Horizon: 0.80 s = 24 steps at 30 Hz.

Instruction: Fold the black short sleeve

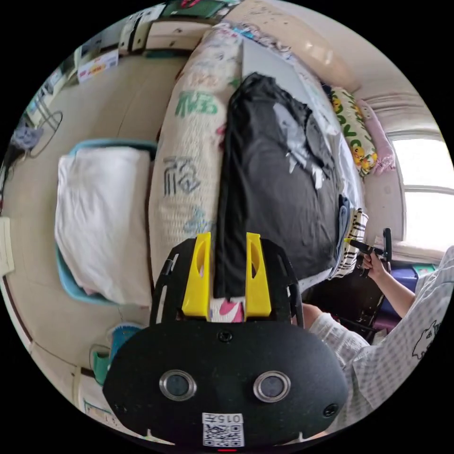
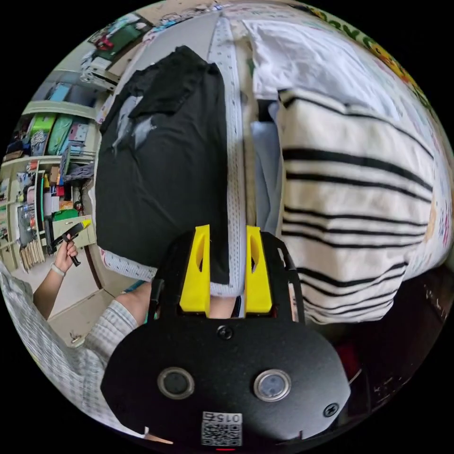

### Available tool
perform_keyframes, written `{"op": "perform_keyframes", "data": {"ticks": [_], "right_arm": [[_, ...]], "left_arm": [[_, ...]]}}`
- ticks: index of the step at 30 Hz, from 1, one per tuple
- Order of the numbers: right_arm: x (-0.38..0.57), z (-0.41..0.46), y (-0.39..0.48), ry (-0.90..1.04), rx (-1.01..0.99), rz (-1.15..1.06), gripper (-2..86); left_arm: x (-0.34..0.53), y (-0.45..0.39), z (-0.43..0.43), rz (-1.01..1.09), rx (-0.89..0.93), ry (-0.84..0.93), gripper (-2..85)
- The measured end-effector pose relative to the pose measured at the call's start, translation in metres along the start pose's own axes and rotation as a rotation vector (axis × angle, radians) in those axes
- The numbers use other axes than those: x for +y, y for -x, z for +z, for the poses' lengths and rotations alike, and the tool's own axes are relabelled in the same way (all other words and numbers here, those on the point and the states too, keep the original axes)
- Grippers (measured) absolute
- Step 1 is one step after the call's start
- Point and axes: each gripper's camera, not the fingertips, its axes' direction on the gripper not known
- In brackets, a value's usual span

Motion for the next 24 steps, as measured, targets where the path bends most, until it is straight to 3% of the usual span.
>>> {"op": "perform_keyframes", "data": {"ticks": [8,13,16,24], "right_arm": [[-0.031,0.002,0.007,0.109,-0.075,0.056,10.7],[-0.055,-0.017,0.006,0.129,-0.043,0.086,4.9],[-0.068,-0.027,0.005,0.168,-0.067,0.070,0.2],[-0.088,-0.046,0.007,0.193,0.024,0.014,-0.9]], "left_arm": [[0.024,0.022,0.040,0.047,0.106,0.102,9.6],[0.020,0.028,0.046,0.032,0.245,0.131,1.7],[0.021,0.026,0.040,0.027,0.264,0.106,0.2],[0.024,-0.009,0.024,0.096,0.171,0.138,-0.4]]}}
